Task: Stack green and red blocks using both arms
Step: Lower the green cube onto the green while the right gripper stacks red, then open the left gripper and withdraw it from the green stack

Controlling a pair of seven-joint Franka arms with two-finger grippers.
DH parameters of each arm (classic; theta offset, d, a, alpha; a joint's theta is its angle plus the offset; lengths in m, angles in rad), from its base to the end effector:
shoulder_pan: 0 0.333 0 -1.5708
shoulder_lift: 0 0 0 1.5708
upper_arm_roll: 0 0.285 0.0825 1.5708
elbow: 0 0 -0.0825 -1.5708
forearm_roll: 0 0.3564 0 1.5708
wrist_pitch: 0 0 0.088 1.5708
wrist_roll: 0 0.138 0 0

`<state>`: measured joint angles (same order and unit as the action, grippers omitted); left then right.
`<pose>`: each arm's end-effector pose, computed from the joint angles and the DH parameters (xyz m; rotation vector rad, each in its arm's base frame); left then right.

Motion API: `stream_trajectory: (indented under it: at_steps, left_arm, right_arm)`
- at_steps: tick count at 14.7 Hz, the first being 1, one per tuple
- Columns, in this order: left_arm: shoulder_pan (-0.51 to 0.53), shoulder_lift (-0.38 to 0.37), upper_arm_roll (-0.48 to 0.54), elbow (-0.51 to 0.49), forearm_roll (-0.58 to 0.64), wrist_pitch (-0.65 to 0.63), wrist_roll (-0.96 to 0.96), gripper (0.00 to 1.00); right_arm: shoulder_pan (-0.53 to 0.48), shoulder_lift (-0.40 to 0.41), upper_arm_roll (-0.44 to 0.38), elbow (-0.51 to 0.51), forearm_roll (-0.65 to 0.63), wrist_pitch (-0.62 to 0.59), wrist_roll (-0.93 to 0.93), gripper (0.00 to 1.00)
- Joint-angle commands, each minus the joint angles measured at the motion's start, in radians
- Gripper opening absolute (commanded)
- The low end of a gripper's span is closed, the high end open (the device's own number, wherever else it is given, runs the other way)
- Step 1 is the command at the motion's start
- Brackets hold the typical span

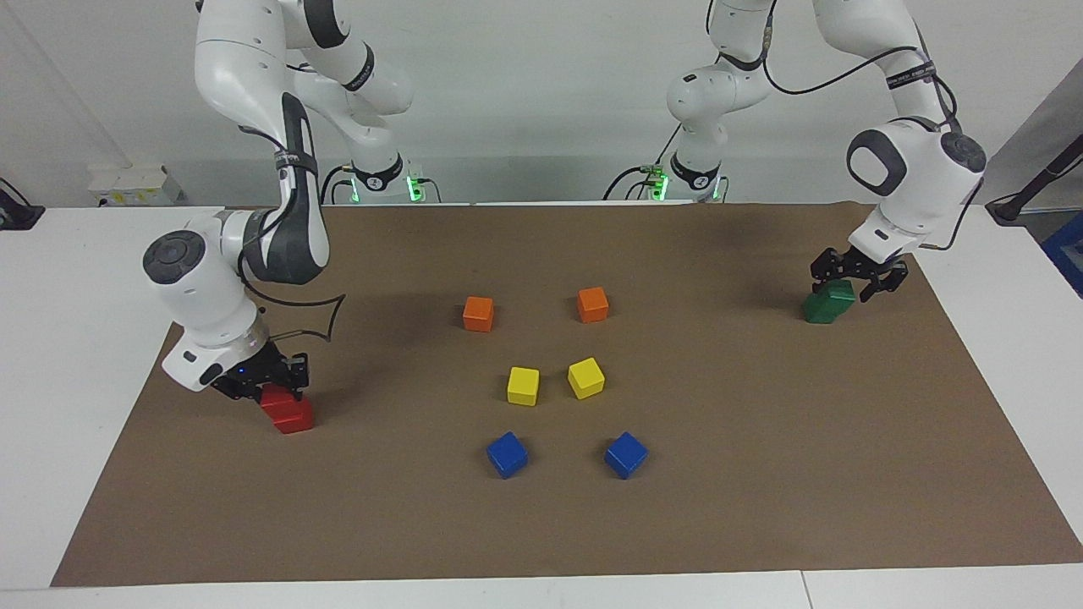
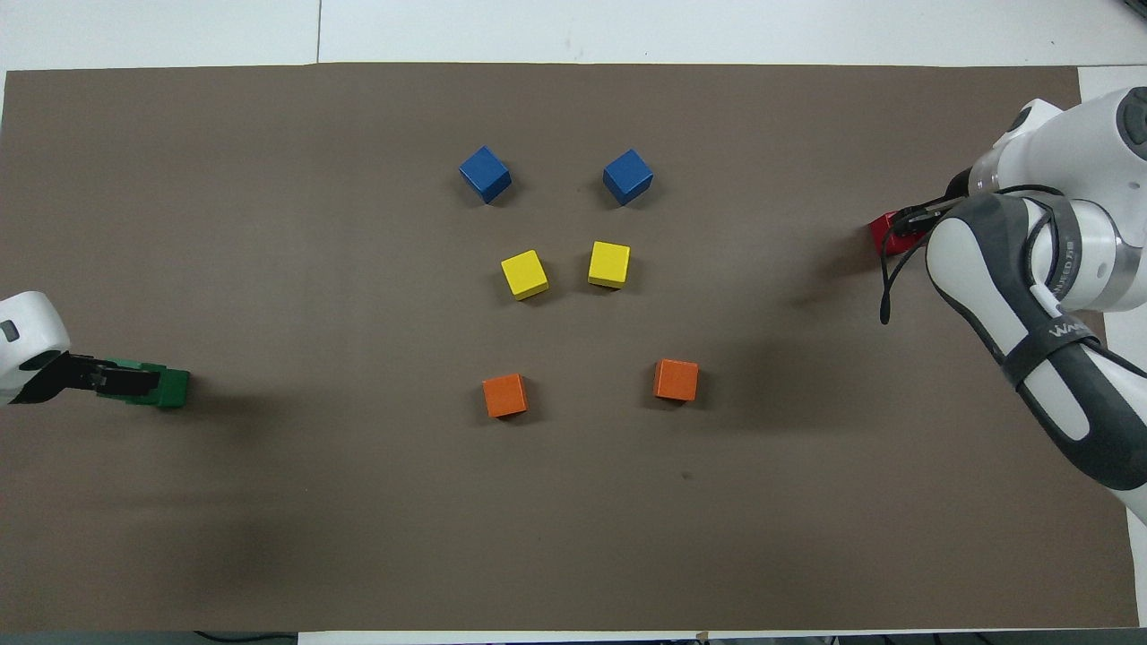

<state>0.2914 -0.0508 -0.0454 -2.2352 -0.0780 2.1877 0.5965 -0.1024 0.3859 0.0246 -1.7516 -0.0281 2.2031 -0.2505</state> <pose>0.4816 0.1160 0.3465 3.0507 -0.4695 0.0434 0.6235 -0.0512 0.3124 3.1020 0.2900 0.0975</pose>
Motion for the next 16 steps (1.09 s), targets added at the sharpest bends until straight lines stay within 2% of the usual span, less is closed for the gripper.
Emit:
stream_trajectory:
  at_steps: [1,2,4,5,6,7,8,12,16]
  left_arm:
    - [-0.024,-0.012,0.002,0.142,-0.008,-0.152,0.017,1.00]
    - [-0.025,-0.024,-0.004,0.160,-0.005,-0.164,0.017,1.00]
    - [-0.025,-0.072,-0.005,0.164,-0.002,-0.186,0.011,1.00]
    - [-0.023,-0.089,-0.005,0.170,-0.002,-0.212,0.002,1.00]
    - [-0.020,-0.090,-0.005,0.202,-0.002,-0.244,-0.007,1.00]
    - [-0.014,-0.087,-0.005,0.242,-0.002,-0.294,-0.015,1.00]
    - [-0.014,-0.087,-0.005,0.270,-0.002,-0.331,-0.039,1.00]
    - [-0.024,-0.090,-0.008,0.368,0.001,-0.471,-0.249,1.00]
    - [-0.032,-0.072,-0.073,0.460,0.061,-0.563,-0.463,1.00]
  right_arm:
    - [-0.020,-0.027,0.011,-0.039,0.011,0.027,-0.039,0.18]
    - [-0.020,-0.027,0.009,-0.039,0.011,0.029,-0.039,0.22]
    - [-0.022,-0.027,0.009,-0.039,0.011,0.030,-0.039,0.38]
    - [-0.026,-0.027,0.011,-0.037,0.010,0.030,-0.039,0.49]
    - [-0.028,-0.027,0.011,-0.037,0.010,0.030,-0.039,0.66]
    - [-0.028,-0.025,0.011,-0.037,0.011,0.030,-0.039,0.95]
    - [-0.026,-0.025,0.011,-0.037,0.010,0.030,-0.038,1.00]
    - [-0.026,-0.025,0.011,-0.037,0.011,0.030,-0.030,1.00]
    - [-0.025,-0.027,0.011,-0.036,0.011,0.024,-0.027,1.00]
